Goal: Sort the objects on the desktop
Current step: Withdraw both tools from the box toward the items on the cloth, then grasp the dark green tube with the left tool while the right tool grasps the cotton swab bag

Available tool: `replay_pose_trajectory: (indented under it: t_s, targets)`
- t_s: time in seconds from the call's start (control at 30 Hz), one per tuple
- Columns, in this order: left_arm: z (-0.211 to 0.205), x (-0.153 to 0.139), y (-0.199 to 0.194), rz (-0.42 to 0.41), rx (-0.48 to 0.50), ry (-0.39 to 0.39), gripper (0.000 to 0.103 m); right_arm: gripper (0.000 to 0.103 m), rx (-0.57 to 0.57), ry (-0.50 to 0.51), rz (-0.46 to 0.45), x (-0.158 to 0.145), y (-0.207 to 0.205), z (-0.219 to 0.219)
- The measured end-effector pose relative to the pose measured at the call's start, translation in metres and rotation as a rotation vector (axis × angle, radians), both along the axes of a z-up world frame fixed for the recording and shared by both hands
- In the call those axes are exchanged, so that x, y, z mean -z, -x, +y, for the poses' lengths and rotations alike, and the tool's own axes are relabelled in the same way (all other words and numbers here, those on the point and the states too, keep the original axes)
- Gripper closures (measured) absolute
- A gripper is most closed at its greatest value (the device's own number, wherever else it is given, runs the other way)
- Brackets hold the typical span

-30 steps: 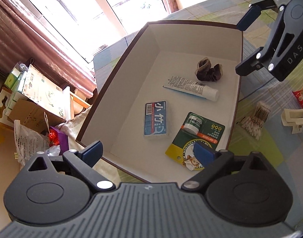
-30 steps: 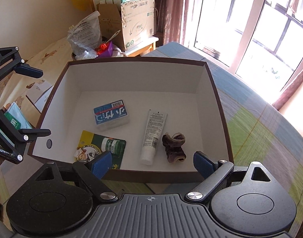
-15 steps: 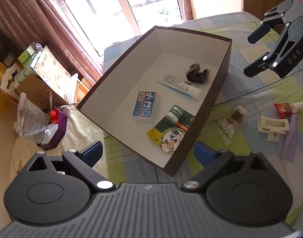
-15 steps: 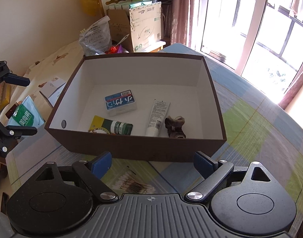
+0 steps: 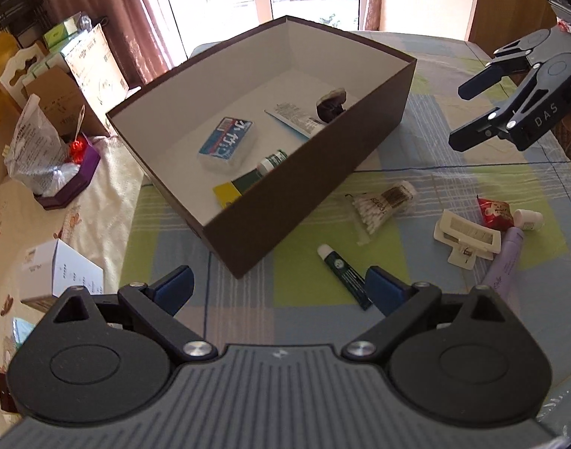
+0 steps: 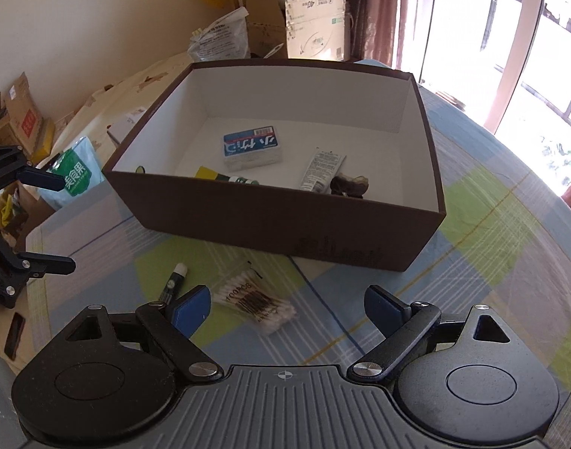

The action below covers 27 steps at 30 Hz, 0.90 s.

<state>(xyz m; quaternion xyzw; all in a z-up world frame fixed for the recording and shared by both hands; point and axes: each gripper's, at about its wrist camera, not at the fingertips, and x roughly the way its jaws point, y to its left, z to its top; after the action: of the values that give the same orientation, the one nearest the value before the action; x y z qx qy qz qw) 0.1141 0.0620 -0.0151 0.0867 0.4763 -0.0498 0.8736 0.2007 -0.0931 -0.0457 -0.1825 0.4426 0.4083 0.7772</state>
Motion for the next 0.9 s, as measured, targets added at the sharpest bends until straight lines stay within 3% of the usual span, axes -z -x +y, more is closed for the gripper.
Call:
replay_pose_trajectory:
  t_s: [0.2, 0.47, 0.6, 0.7, 0.83, 0.9]
  targets:
    - [-0.009, 0.031, 0.009, 0.026, -0.055, 0.074, 0.007, 0.009, -0.086, 0.001, 0.022, 0.019, -0.004, -0.014]
    - [-0.024, 0.061, -0.006, 0.044, -0.065, 0.107, 0.012, 0.009, -0.159, 0.011, 0.051, 0.039, -0.014, -0.029]
    - [-0.033, 0.075, -0.022, 0.058, -0.055, 0.105, 0.023, 0.009, -0.191, 0.011, 0.062, 0.048, -0.019, -0.034]
    - [-0.037, 0.085, -0.032, 0.067, -0.049, 0.093, 0.025, 0.009, -0.205, 0.000, 0.065, 0.051, -0.023, -0.031]
    - [-0.037, 0.094, -0.045, 0.080, -0.042, 0.085, 0.045, 0.009, -0.224, -0.015, 0.068, 0.054, -0.028, -0.026]
    - [-0.035, 0.099, -0.050, 0.087, -0.037, 0.089, 0.046, 0.009, -0.233, -0.022, 0.070, 0.056, -0.031, -0.024]
